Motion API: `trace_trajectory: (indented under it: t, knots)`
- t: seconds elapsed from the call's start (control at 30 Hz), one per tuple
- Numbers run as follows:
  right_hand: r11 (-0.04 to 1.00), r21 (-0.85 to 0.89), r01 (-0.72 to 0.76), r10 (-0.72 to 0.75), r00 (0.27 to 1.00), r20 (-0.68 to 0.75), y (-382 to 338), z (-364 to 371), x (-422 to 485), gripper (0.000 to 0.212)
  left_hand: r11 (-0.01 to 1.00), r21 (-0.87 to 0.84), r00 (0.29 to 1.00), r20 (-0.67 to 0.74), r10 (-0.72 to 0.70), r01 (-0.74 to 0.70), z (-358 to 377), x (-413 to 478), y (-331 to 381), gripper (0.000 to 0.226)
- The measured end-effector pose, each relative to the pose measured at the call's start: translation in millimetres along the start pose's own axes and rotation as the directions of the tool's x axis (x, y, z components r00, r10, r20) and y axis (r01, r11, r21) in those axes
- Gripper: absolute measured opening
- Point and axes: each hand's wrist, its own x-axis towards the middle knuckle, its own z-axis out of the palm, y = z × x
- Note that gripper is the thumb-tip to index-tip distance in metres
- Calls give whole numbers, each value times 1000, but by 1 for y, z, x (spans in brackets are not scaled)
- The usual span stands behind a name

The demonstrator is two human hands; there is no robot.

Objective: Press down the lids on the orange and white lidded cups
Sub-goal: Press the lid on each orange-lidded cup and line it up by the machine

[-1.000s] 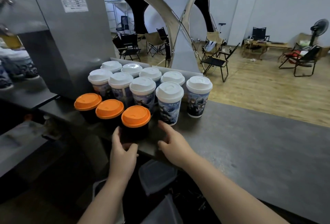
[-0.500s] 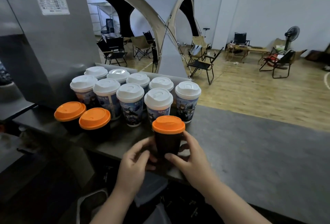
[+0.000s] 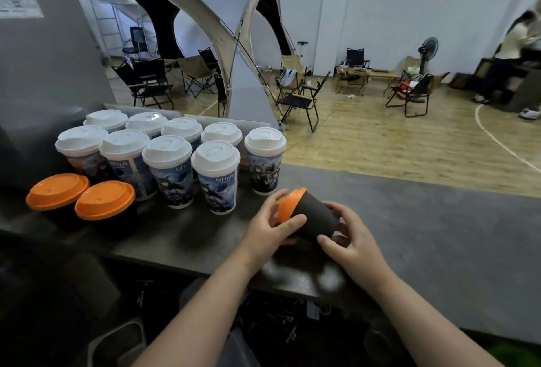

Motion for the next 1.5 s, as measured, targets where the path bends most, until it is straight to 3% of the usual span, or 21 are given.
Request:
trace_trajectory:
  t: [0.37,0.47,0.6,0.77,0.9,1.07,1.2,1.37,1.5]
  knots:
    - [1000,19,-5,4,998,60,-2,0,-1,55,998,16,999,-10,54,-53,-5,-6,-8,76]
    - [1000,11,16,-17,998,65,-1,-2,-4,67,999,-41,1000,28,6,-4,-5,-5,-5,61]
    - [1000,-17,12,-11,997,79,0,2,0,69,999,-23,999,22,48,-48,-7,-9,-5,49]
    - [999,-21,44,-42,993,107,2,2,-1,74,998,14,998,9,57,-57,-5,-10,-2,70]
    - [999,-17,51,-49,993,111,4,3,2,74,992,46,993,1,117,-117,-8,-12,-4,62]
    - [998,3,61,-61,994,92,7,3,1,69,988,71,990,-2,141,-140,-7,-12,-3,86]
    - [997,-15,69,-67,992,106,7,4,1,74,987,81,990,10,138,-138,-10,-10,-6,73]
    - [996,-42,74,-69,992,103,5,4,2,72,992,29,992,33,120,-121,-12,-7,-7,84]
    - [990,-51,132,-131,991,32,5,4,-2,79,995,-3,994,15,104,-104,-12,-4,-8,74]
